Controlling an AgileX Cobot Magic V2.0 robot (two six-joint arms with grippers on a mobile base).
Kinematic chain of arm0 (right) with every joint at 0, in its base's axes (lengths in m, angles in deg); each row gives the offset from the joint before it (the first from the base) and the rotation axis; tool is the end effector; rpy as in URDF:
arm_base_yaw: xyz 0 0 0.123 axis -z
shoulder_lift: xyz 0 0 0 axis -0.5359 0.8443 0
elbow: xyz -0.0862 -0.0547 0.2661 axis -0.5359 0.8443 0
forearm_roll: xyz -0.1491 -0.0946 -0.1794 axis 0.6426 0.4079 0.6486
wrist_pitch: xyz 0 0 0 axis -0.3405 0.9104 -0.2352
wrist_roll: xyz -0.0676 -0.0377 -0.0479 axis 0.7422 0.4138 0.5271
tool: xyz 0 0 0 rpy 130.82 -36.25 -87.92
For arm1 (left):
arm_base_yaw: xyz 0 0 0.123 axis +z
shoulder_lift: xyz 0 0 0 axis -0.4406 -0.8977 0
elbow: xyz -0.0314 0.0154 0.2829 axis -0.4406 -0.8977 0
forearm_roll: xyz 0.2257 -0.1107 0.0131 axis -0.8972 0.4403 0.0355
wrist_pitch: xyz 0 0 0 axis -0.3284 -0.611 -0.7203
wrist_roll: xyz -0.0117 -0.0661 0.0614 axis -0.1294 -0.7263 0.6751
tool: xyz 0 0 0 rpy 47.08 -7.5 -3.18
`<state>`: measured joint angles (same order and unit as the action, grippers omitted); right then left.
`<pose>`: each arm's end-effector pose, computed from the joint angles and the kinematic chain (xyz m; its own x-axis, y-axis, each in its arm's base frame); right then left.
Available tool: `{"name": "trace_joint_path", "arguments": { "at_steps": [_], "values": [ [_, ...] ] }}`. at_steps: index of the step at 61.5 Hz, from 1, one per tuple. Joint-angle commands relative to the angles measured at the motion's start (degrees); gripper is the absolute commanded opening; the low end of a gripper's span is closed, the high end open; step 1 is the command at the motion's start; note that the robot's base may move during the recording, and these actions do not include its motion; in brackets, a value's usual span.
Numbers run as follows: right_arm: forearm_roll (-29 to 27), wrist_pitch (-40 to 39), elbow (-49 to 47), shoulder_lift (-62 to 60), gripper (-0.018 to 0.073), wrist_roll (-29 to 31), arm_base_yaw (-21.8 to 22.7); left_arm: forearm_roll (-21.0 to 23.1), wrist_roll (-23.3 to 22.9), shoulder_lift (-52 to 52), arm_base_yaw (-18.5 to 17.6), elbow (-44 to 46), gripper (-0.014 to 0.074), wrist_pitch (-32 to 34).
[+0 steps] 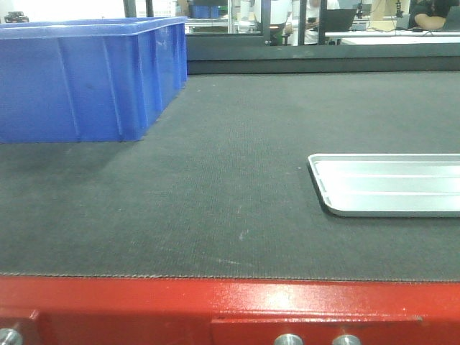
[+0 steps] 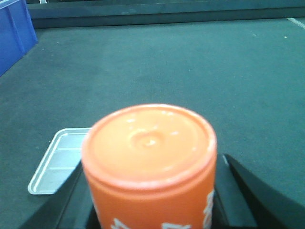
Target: Grab orange capacitor from left shelf to right conveyor
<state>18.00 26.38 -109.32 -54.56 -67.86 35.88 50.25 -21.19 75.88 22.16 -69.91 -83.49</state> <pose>0.0327 -0.0020 0.2999 -0.1845 0.1140 -0.9762 0.0800 0.9917 0.1007 0.0566 -0.0043 0.1974 -0.0017 -0.0460 -0.9989 0.0742 0.9962 -0.0460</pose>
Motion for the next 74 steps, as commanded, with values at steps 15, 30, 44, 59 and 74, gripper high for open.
{"name": "trace_joint_path", "arguments": {
  "at_steps": [15, 30, 44, 59, 74],
  "values": [
    [0.00, -4.92, -2.16, 0.99, 0.0172, 0.31, 0.16, 0.10, -0.08, 0.67, 0.10, 0.30, -0.0127, 5.24],
    [0.00, -4.92, -2.16, 0.99, 0.0172, 0.31, 0.16, 0.10, -0.08, 0.67, 0.10, 0.30, -0.0127, 5.24],
    [0.00, -5.02, -2.16, 0.98, 0.0172, 0.31, 0.16, 0.10, -0.08, 0.67, 0.10, 0.30, -0.0127, 5.24],
    [0.00, -6.10, -2.16, 1.07, 0.0172, 0.31, 0.16, 0.10, -0.08, 0.67, 0.10, 0.30, -0.0127, 5.24],
    [0.00, -21.63, -4.02, 10.09, 0.0172, 0.31, 0.10, 0.10, -0.08, 0.67, 0.10, 0.30, -0.0127, 5.24]
  ]
}}
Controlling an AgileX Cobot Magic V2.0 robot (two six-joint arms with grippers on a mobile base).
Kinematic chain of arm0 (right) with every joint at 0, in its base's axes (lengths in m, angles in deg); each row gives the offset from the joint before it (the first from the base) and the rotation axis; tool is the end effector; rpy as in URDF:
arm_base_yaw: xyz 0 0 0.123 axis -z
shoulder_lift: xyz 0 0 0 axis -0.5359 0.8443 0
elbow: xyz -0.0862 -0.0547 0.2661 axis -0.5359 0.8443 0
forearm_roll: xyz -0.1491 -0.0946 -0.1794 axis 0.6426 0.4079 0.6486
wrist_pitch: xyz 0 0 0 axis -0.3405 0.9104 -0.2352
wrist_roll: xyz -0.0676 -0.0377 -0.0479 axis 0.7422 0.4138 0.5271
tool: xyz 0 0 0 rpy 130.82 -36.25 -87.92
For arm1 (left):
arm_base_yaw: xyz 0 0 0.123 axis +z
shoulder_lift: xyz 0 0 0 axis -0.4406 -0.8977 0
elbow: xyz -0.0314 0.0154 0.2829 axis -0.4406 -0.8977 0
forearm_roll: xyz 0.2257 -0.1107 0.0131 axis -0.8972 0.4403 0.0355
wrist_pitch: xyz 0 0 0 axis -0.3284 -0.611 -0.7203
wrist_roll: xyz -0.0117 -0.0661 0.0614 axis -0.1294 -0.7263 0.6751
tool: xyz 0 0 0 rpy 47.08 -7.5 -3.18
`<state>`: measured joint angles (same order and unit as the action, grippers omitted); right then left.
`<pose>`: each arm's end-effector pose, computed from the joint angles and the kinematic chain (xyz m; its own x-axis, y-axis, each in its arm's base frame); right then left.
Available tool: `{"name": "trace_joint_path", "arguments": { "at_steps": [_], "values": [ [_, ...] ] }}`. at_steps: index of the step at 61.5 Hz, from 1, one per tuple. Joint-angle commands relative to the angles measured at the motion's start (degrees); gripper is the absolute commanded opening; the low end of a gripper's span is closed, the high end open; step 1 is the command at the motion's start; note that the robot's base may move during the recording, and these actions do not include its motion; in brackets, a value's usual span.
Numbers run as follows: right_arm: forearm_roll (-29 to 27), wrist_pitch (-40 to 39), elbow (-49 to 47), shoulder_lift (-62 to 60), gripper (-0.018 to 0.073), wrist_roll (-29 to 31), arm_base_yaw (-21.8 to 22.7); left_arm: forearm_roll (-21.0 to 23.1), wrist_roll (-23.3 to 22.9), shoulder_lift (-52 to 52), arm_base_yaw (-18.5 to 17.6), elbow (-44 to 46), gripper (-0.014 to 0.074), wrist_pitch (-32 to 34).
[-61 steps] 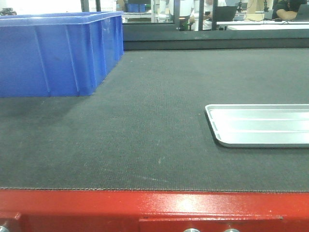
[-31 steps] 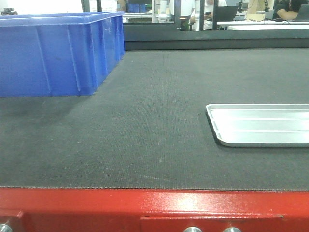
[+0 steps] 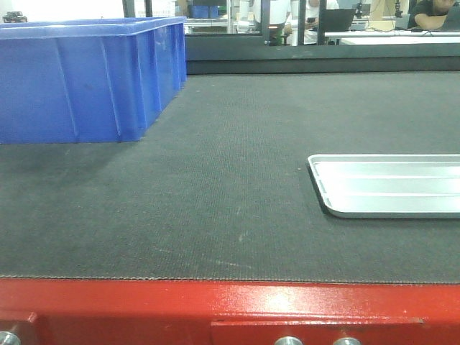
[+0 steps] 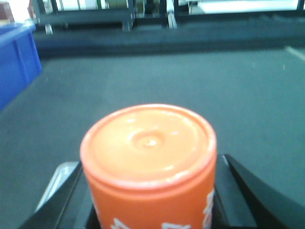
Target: Grab orange capacitor from left shelf to right conveyor
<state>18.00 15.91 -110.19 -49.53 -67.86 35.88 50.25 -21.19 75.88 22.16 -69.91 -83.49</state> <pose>0.0497 -0.0030 0.3175 -0.0763 0.1074 -0.9913 0.0689 0.9924 0.1022 0.0566 -0.0043 0.1974 -0.0017 -0.0460 -0.9989 0.0742 0.9962 -0.0460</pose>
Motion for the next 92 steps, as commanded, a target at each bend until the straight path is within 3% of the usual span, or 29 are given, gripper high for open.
{"name": "trace_joint_path", "arguments": {
  "at_steps": [1, 8, 27, 36, 51, 65, 75, 92],
  "values": [
    [0.00, -11.78, -3.43, 5.99, 0.0172, 0.31, 0.09, 0.10, -0.08, 0.67, 0.10, 0.30, -0.0127, 5.24],
    [0.00, -17.08, -5.50, 14.60, 0.0172, 0.31, -1.39, 0.10, -0.08, 0.67, 0.10, 0.30, -0.0127, 5.24],
    [0.31, -34.83, -6.17, 37.27, 0.0172, 0.31, -11.28, 0.10, -0.08, 0.67, 0.10, 0.30, -0.0127, 5.24],
    [0.44, -42.19, -5.64, 46.09, 0.0172, 0.41, -11.29, 0.10, -0.08, 0.67, 0.10, 0.30, -0.0127, 5.24],
    [6.50, -65.15, 1.86, 59.16, 0.0172, 0.41, -11.23, 0.10, -0.08, 0.67, 0.10, 0.30, -0.0127, 5.24],
    [6.74, -79.91, 4.48, 71.55, 0.0172, 0.41, -9.62, 0.10, -0.08, 0.67, 0.10, 0.30, -0.0127, 5.24],
    [6.74, -85.69, 4.48, 77.89, 0.0172, 0.47, -7.54, 0.10, -0.08, 0.67, 0.10, 0.30, -0.0127, 5.24],
    [7.28, -87.47, 4.48, 83.42, 0.0172, 0.53, -7.12, 0.10, -0.08, 0.67, 0.10, 0.30, -0.0127, 5.24]
  ]
}}
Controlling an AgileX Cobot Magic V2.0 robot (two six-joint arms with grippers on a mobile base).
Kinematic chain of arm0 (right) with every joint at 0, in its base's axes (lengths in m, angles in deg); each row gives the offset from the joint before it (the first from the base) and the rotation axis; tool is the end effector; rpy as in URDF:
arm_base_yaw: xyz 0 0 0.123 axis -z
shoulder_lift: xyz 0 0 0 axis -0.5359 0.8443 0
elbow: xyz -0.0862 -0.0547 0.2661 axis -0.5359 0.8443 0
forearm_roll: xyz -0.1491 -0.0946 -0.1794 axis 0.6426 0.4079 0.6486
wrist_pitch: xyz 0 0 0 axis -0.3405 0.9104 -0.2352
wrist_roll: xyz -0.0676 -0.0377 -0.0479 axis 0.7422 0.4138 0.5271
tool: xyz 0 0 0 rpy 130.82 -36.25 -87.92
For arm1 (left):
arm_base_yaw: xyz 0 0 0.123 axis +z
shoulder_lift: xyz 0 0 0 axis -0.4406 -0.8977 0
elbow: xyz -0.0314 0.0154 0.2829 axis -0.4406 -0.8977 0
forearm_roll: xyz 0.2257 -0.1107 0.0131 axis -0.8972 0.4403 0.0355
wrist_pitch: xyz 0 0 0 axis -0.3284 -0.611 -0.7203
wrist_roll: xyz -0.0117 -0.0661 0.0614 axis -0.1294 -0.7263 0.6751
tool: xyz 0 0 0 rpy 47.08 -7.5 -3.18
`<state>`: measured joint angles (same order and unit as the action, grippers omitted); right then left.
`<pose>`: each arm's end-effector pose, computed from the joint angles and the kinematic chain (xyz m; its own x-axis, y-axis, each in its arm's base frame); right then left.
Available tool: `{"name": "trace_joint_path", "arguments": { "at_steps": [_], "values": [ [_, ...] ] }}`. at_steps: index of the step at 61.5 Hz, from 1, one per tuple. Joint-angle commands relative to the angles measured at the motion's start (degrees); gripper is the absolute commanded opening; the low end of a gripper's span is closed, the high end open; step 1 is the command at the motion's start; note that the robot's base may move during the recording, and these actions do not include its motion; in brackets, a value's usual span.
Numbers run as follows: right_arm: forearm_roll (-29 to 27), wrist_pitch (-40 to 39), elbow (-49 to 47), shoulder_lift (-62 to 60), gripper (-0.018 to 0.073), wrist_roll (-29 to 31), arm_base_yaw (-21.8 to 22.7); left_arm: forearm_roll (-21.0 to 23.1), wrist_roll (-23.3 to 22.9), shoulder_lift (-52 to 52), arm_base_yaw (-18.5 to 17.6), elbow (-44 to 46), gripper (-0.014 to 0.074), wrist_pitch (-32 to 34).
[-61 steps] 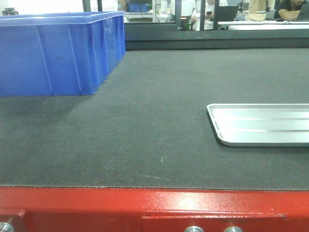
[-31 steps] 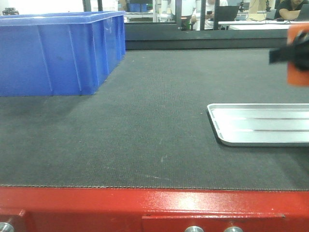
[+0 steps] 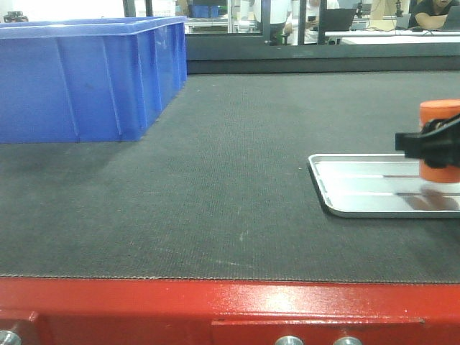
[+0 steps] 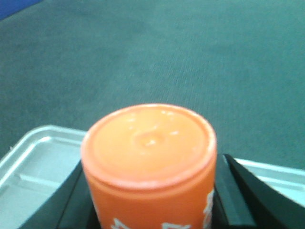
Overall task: Grab orange capacitor from left shelf to right conveyor
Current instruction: 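Lower the cylinder onto the silver tray and open the right gripper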
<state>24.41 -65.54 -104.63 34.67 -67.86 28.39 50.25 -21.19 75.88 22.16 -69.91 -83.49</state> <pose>0.2624 0.0269 0.1517 -0.2349 0.0243 -0.9717 -0.1507 0.9867 0.0611 0.0566 -0.0043 0.1974 -0.0017 -0.0460 -0.9989 0.0742 0.9962 -0.0460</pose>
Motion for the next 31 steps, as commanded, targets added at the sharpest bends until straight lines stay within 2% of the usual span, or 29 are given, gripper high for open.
{"name": "trace_joint_path", "arguments": {
  "at_steps": [1, 16, 20, 31],
  "values": [
    [0.87, -5.95, -1.07, -0.65, 0.0172, 0.53, 0.38, 0.10, -0.08, 0.67, 0.10, 0.30, -0.0127, 5.24],
    [0.94, -5.51, -1.00, -0.14, 0.0193, 0.53, 0.38, 0.10, -0.08, 0.67, 0.10, 0.30, -0.0127, 5.24],
    [0.94, -5.45, -0.78, -0.19, 0.0259, 0.53, 0.38, 0.10, -0.08, 0.67, 0.10, 0.30, -0.0127, 5.24],
    [0.94, -5.31, 0.28, -0.38, 0.0608, 0.49, 0.38, 0.10, -0.08, 0.67, 0.10, 0.30, -0.0127, 5.24]
  ]
}}
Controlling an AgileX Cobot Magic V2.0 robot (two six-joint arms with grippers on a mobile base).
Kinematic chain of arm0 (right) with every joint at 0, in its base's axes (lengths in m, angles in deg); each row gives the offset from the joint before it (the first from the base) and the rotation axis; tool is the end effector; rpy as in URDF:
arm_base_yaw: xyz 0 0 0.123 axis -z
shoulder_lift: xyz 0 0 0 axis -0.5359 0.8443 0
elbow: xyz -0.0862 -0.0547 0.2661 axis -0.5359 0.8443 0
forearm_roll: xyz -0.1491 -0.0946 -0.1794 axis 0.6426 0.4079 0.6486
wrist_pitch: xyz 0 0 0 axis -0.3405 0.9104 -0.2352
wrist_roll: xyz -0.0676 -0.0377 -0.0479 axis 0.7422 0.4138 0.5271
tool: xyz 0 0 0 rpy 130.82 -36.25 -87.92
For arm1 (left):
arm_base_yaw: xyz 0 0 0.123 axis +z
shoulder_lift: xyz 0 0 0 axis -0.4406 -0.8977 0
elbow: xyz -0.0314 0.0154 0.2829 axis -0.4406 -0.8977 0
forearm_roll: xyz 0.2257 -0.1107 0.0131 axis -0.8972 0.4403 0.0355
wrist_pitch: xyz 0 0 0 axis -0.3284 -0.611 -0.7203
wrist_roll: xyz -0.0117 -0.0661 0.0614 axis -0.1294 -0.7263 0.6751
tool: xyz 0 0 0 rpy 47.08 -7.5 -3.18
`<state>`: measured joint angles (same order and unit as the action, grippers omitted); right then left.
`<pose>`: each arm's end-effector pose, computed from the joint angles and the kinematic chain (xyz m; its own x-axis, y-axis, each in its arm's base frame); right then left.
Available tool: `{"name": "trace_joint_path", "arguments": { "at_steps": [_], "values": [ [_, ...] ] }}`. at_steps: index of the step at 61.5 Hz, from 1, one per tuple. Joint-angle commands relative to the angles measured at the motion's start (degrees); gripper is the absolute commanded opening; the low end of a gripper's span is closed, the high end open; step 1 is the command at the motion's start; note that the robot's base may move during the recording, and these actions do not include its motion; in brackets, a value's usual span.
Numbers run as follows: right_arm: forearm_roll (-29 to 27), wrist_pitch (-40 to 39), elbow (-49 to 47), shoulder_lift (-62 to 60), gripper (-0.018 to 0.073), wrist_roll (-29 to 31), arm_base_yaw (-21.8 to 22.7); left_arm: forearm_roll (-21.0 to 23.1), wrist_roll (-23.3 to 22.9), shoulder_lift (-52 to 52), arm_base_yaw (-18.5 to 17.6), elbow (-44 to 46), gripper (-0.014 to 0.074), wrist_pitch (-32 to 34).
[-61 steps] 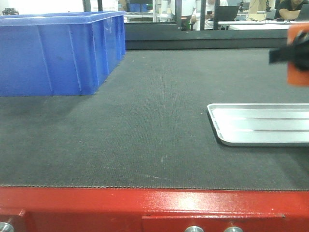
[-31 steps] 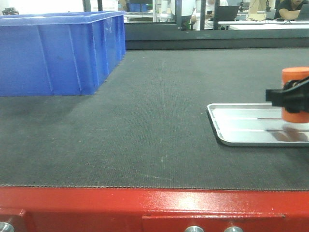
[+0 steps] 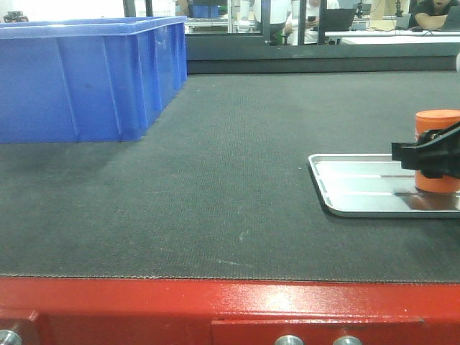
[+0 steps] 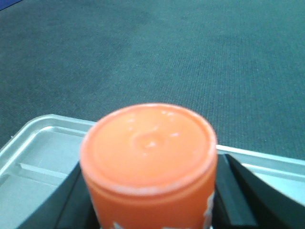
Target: Grab orange capacitor from left shelf to right conveyor
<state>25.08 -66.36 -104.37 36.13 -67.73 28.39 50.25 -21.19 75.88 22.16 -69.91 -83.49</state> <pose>0.2620 0.0279 0.1454 -0.2499 0.0159 -0.9681 -0.1617 0.9851 0.0579 0.0566 -0.0043 0.1974 -0.0017 -0.0460 -0.9989 0.0742 0.9962 -0.0460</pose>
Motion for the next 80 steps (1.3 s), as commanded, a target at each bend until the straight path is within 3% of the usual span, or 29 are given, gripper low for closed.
{"name": "trace_joint_path", "arguments": {
  "at_steps": [1, 17, 42, 48, 66, 80],
  "values": [
    [0.28, -4.49, 0.13, -2.05, 0.0627, 0.34, 0.38, 0.10, -0.08, 0.67, 0.10, 0.30, -0.0127, 5.24],
    [0.28, 2.62, 1.90, -9.98, 0.0622, 0.20, 0.38, 0.10, -0.08, 0.67, 0.10, 0.30, -0.0127, 5.24],
    [0.28, 35.29, 1.72, -42.12, 0.0613, -6.32, 0.31, 0.10, -0.08, 0.67, 0.10, 0.30, -0.0127, 5.24],
    [0.28, 42.65, 1.67, -50.64, 0.0526, -6.32, 0.31, 0.10, -0.08, 0.67, 0.10, 0.30, -0.0127, 5.24],
    [0.23, 58.71, 1.67, -70.12, 0.0042, -6.32, 0.31, 0.10, -0.08, 0.67, 0.10, 0.30, -0.0127, 5.24],
    [0.23, 58.69, 1.67, -77.75, 0.0055, -6.32, 0.31, 0.10, -0.08, 0.67, 0.10, 0.30, -0.0127, 5.24]
  ]
}}
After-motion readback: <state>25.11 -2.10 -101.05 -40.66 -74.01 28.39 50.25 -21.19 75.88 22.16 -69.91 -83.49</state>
